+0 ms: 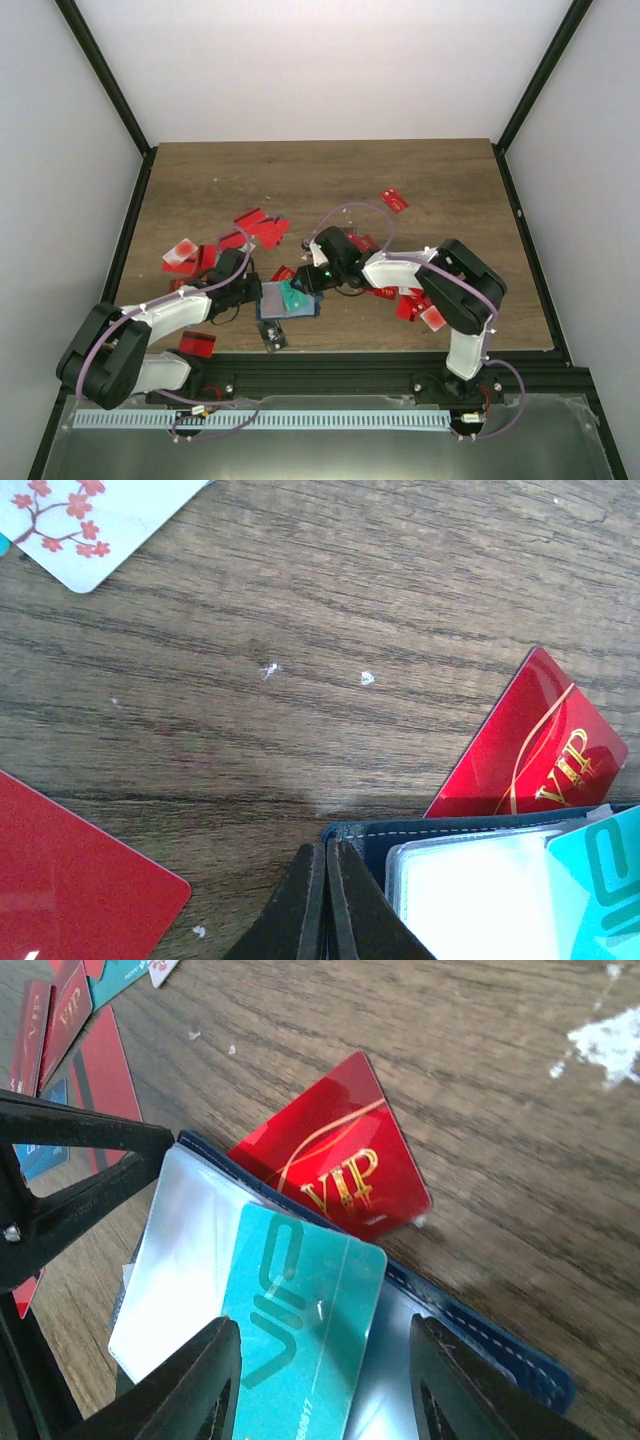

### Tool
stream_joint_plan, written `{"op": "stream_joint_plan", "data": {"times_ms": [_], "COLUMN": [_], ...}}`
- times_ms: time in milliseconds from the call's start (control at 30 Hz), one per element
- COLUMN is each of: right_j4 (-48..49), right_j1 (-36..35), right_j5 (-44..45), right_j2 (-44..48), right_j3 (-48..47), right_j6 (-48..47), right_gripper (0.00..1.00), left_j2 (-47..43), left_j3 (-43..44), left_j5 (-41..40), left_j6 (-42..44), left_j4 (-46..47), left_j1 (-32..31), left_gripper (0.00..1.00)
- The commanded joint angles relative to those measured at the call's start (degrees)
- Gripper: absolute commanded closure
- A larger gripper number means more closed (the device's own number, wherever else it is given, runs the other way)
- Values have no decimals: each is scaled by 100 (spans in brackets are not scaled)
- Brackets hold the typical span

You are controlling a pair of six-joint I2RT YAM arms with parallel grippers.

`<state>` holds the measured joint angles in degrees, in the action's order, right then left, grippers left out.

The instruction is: Put the credit cards into the card holder

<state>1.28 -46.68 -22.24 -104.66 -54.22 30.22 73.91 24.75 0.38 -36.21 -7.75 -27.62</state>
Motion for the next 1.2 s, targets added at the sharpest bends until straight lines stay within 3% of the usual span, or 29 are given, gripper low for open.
{"op": "stream_joint_plan", "data": {"times_ms": [0, 233, 700, 1167], "right_j4": [-217, 191, 612, 1836], "right_j1": [9, 9, 247, 414], "right_j5": [-199, -1039, -1371, -1609], "right_j2": [-281, -288, -523, -680], "right_j3": [-246, -159, -32, 304], "right_j6": [-113, 178, 497, 1496], "right_gripper": [52, 59, 99, 99], "left_j2": [114, 88, 78, 38], "left_j3": [-65, -102, -111, -160], "left_j5": [200, 234, 234, 243], "left_j6": [70, 43, 79, -58], "left_j4": [-332, -298, -298, -311], "left_j1": [-2, -9, -15, -15], "left_gripper": [96, 96, 96, 96]}}
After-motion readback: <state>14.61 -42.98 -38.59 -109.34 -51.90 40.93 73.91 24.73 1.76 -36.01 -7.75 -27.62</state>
